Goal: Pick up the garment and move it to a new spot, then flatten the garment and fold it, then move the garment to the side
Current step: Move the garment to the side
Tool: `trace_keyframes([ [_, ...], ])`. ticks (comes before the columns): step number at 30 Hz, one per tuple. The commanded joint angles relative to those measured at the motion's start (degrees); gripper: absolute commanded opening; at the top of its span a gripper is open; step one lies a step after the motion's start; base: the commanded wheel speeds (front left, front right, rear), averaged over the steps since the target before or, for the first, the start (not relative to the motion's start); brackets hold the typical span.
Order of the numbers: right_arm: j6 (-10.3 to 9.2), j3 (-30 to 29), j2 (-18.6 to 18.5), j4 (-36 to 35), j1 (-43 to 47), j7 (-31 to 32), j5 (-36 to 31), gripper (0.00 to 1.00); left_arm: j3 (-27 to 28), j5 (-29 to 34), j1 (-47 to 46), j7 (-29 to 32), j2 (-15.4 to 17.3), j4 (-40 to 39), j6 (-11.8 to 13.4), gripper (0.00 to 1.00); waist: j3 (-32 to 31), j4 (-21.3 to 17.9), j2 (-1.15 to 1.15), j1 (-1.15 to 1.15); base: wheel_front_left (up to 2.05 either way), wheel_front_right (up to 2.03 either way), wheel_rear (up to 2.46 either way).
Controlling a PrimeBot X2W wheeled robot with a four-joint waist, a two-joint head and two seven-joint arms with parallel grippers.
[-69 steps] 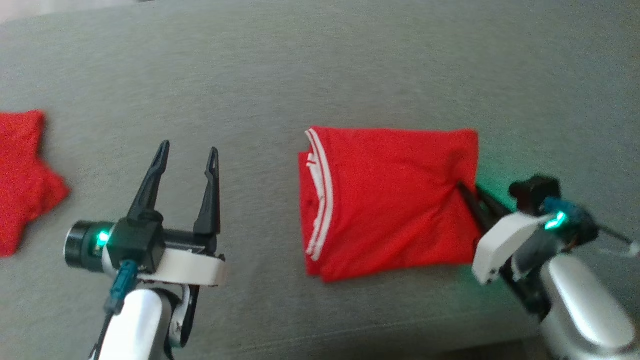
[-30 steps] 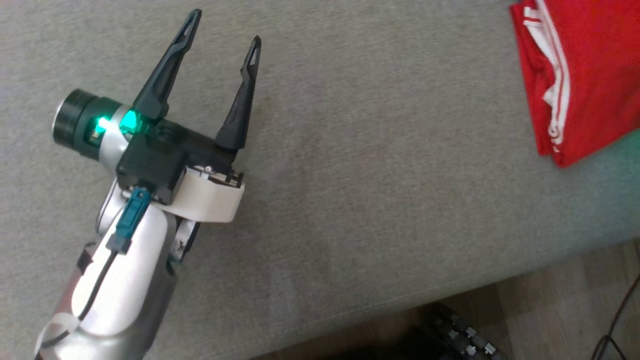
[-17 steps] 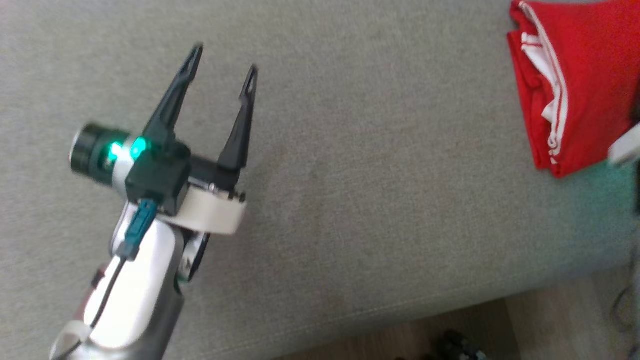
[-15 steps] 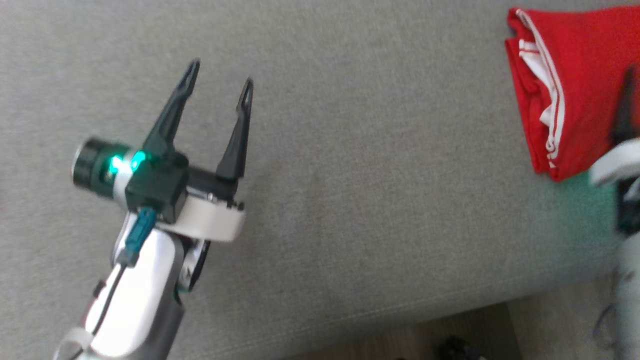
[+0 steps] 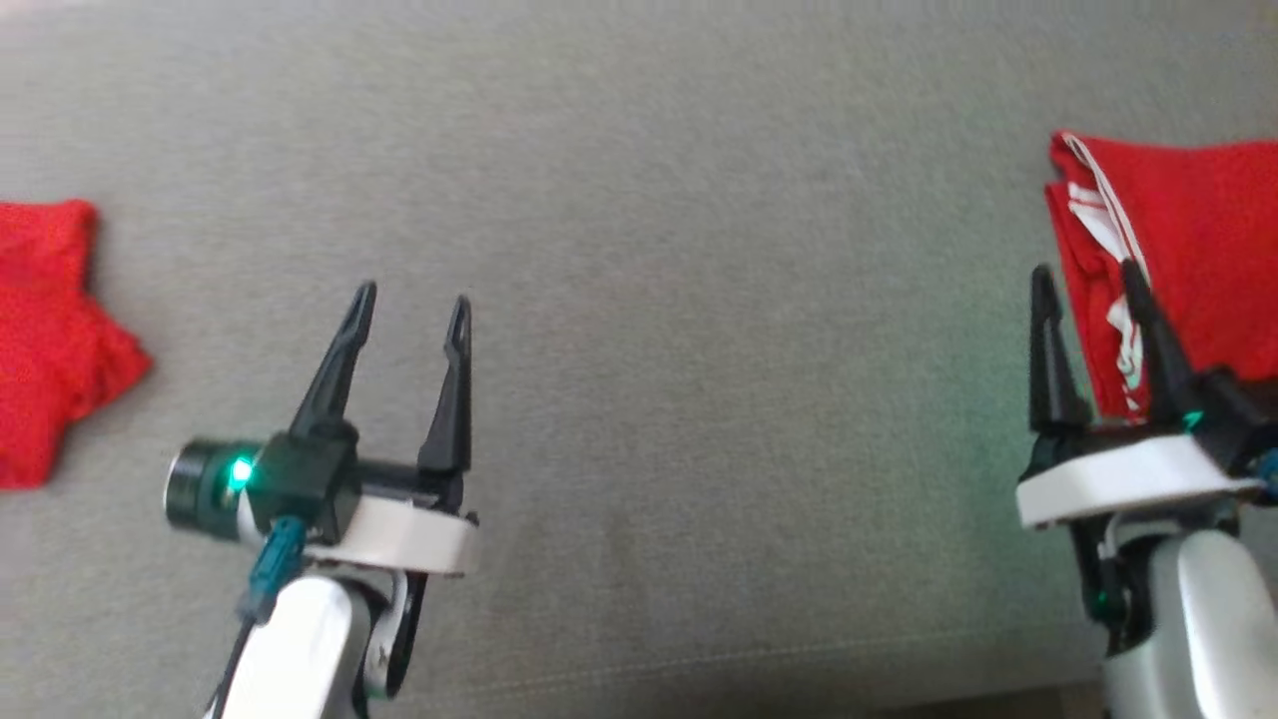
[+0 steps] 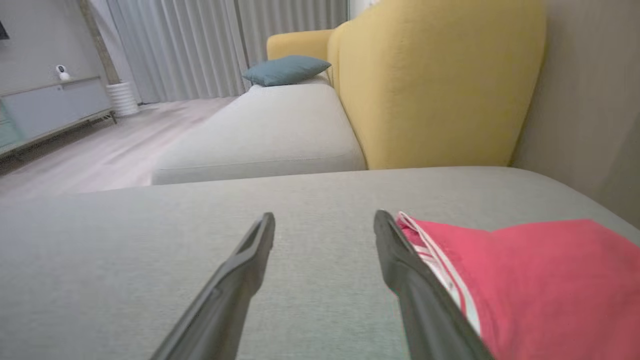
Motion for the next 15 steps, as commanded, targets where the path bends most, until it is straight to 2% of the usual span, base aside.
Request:
trace_keyframes([
  [1, -0.04, 2.0, 0.3, -3.3, 0.8, 0.7, 0.5, 1.0, 2.8, -0.4, -0.1, -0.3, 0.4, -1.7, 0.8, 1.0, -2.5, 2.3, 0.0, 0.0, 0.0, 0.0, 0.0],
  [9, -0.04, 2.9, 0.6, -7.6, 5.9, 3.7, 0.2, 1.0, 4.2, -1.8, 4.4, -0.3, 0.8, -0.8, 1.8, 1.0, -7.1, 4.5, 0.0, 0.0, 0.0, 0.0, 0.0],
  [15, -0.04, 2.5, 0.6, -10.2, 10.2, 5.2, 1.4, 1.0, 4.2, -2.6, 7.5, -0.2, 1.2, 0.1, 2.2, 1.0, -10.6, 4.4, 0.0, 0.0, 0.0, 0.0, 0.0],
])
